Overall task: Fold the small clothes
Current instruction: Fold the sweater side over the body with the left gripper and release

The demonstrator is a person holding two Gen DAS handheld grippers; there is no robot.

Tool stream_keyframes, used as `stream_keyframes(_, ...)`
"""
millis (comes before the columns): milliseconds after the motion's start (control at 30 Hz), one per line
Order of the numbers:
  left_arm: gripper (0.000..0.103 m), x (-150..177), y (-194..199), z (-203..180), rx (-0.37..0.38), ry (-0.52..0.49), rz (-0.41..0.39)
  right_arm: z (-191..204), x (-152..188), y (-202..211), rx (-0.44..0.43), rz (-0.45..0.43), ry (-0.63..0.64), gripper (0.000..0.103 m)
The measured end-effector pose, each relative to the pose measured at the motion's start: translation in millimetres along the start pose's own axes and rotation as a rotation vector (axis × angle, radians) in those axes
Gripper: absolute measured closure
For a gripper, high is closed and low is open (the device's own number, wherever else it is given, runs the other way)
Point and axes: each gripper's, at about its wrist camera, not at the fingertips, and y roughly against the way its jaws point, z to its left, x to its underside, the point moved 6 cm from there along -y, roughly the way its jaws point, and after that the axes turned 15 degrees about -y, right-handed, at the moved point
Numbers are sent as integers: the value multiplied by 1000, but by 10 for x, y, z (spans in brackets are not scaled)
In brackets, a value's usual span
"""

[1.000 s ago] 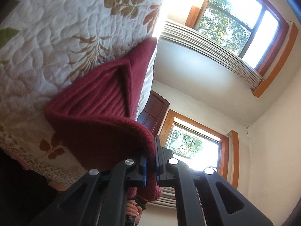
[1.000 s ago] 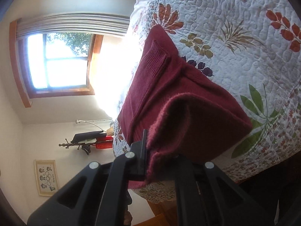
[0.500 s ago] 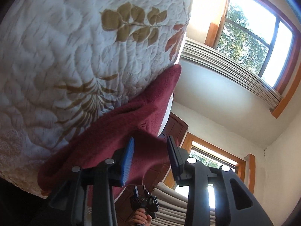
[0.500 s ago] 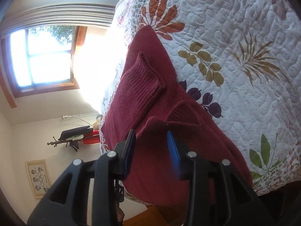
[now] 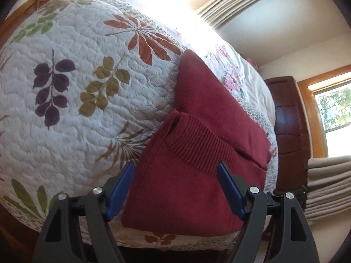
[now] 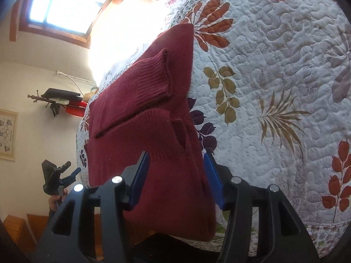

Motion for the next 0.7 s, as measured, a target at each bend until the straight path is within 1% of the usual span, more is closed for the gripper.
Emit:
stream_keyframes(33, 25, -20, -75, 26, -8, -17, 26, -4, 14, -30, 8, -5, 5, 43)
stream_keyframes(133, 25, -82, -324, 93, 17, -37, 97, -5, 35, -111, 29, -10, -4, 43)
stream_keyframes(200, 25, -111, -441, 120, 24, -70, 129, -13, 30, -163, 42, -19, -23, 41)
stream_keyframes(300, 26, -110, -553, 154, 67, -89, 164, -9, 26, -231, 60, -26, -40, 40)
stream_keyframes(333, 31, -120, -555, 144, 78, -103, 167, -2, 20, -263, 66, -28, -40, 39)
stream_keyframes(367, 38, -122, -549, 134, 88, -112, 164, 4, 13, -285, 72, -30, -37, 39)
stream_keyframes(400, 62, -131, -543, 106, 105, -115, 168, 13, 9, -308, 78, -32, -36, 38)
stream_keyframes(433, 70, -136, -536, 98, 111, -114, 169, 24, 14, -320, 81, -34, -35, 38)
stream_keyframes(467, 74, -136, -505, 87, 117, -119, 158, 38, 18, -342, 85, -34, -32, 37)
stream_keyframes(500, 84, -124, -488, 90, 125, -121, 155, 53, 17, -358, 90, -35, -24, 37)
stream_keyframes(533, 88, -150, -493, 72, 126, -120, 153, 68, 22, -369, 97, -37, -11, 37)
stream_keyframes(567, 89, -155, -472, 72, 128, -120, 145, 88, 20, -390, 107, -40, 2, 37)
stream_keyframes(600, 93, -149, -436, 70, 130, -122, 138, 103, 18, -406, 113, -42, 13, 39)
stream_keyframes(667, 94, -142, -365, 63, 132, -126, 123, 143, 15, -426, 123, -49, 35, 54)
stream_keyframes(700, 95, -147, -333, 45, 129, -131, 118, 164, 22, -445, 124, -47, 45, 69)
